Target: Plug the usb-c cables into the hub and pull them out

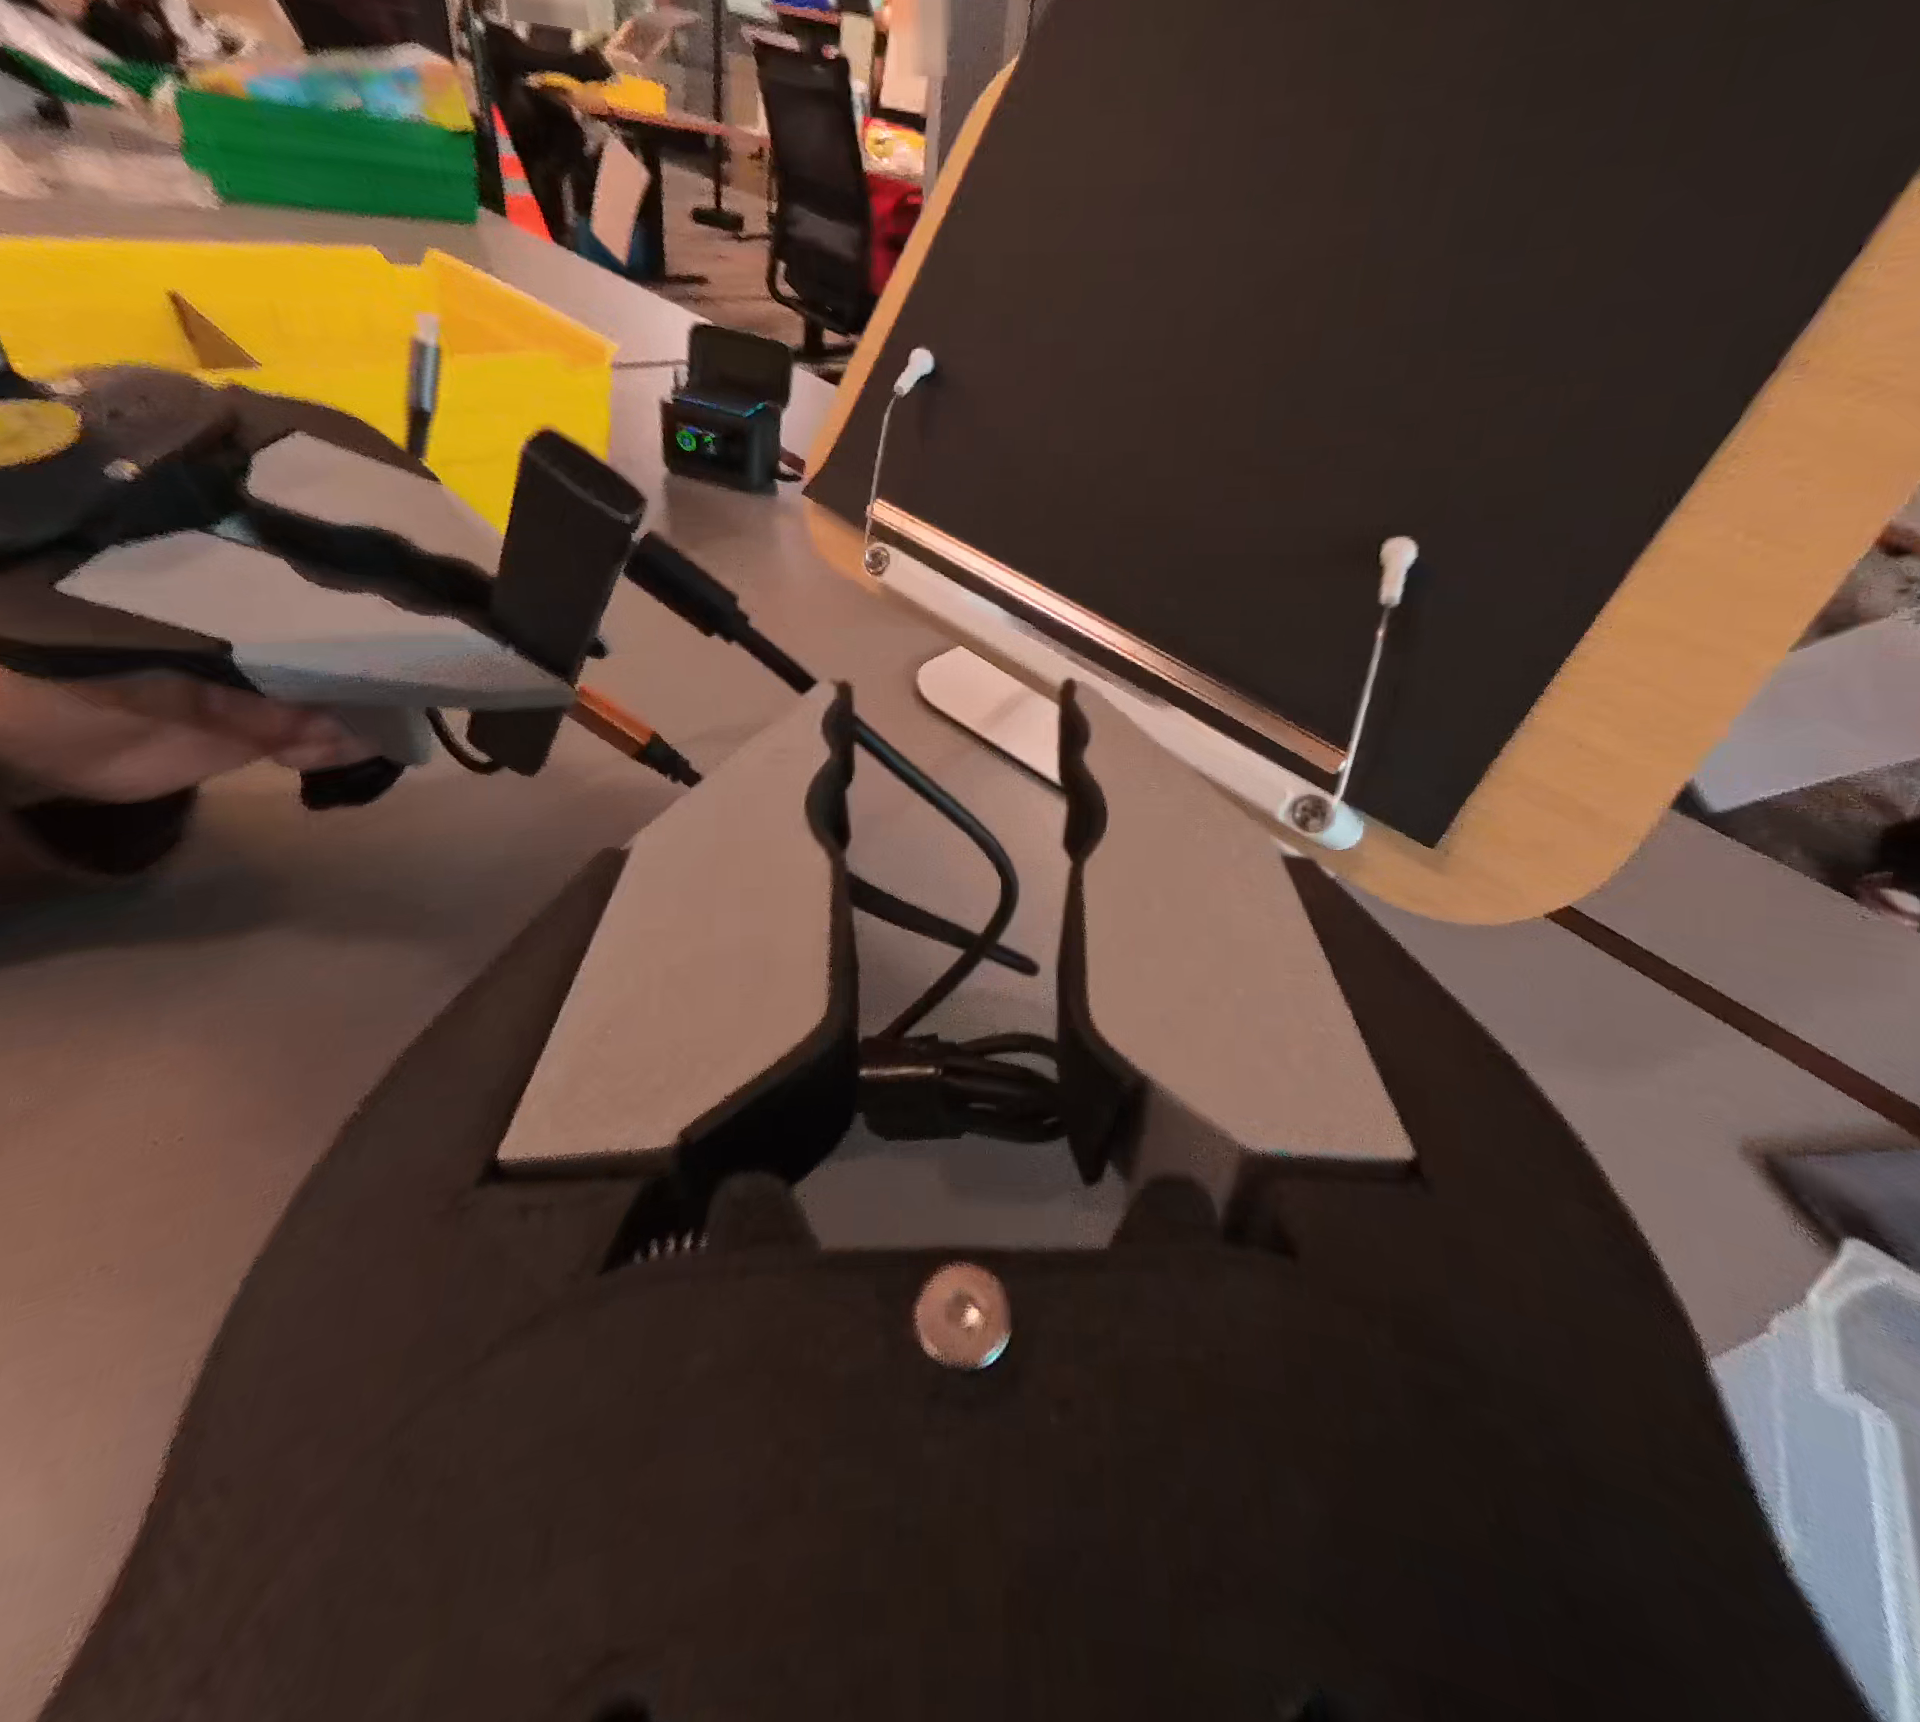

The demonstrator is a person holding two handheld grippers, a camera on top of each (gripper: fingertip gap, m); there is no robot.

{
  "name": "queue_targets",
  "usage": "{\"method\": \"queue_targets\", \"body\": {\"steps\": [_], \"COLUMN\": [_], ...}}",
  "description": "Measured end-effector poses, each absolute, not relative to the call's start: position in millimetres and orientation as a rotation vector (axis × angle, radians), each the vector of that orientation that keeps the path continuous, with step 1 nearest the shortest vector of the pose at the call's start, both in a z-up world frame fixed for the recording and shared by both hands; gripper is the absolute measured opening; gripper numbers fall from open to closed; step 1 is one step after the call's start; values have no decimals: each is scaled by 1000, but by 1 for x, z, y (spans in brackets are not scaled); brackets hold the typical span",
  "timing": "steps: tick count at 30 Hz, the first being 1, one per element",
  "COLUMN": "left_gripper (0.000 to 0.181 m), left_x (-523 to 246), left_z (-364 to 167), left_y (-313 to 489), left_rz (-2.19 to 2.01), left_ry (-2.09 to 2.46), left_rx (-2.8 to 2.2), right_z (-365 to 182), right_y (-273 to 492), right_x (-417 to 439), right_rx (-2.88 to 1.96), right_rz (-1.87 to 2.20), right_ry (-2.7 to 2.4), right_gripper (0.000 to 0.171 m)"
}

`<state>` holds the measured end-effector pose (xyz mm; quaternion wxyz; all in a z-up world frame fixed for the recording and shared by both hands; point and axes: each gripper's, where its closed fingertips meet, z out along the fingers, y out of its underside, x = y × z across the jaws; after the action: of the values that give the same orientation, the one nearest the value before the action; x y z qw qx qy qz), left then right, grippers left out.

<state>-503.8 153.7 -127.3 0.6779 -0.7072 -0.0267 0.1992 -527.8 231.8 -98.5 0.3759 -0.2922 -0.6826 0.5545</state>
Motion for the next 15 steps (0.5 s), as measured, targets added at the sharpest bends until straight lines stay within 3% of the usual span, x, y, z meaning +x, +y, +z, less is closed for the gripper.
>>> {"method": "queue_targets", "body": {"steps": [3, 4, 6, 7, 8, 10, 15], "left_gripper": [7, 7, 7, 7, 7, 7, 8], "left_x": [-501, -498, -493, -491, -489, -486, -487], "left_z": [-134, -135, -137, -138, -140, -147, -163], "left_y": [158, 161, 164, 166, 167, 169, 175], "left_rz": [449, 455, 461, 461, 458, 424, 484], "left_ry": [-34, -19, 13, 28, 39, 55, 67], "left_rx": [-1617, -1627, -1639, -1644, -1652, -1687, -1767], "right_z": [-98, -101, -114, -119, -124, -130, -140], "right_y": [227, 218, 204, 200, 196, 190, 186], "right_x": [-525, -520, -510, -508, -505, -500, -501], "right_rx": [-725, -666, -549, -502, -433, -317, -153], "right_rz": [1525, 1555, 1534, 1491, 1451, 1355, 1087], "right_ry": [-1797, -1859, -1986, -2011, -2034, -2044, -2002], "right_gripper": [69, 70, 62, 52, 29, 10, 8]}}
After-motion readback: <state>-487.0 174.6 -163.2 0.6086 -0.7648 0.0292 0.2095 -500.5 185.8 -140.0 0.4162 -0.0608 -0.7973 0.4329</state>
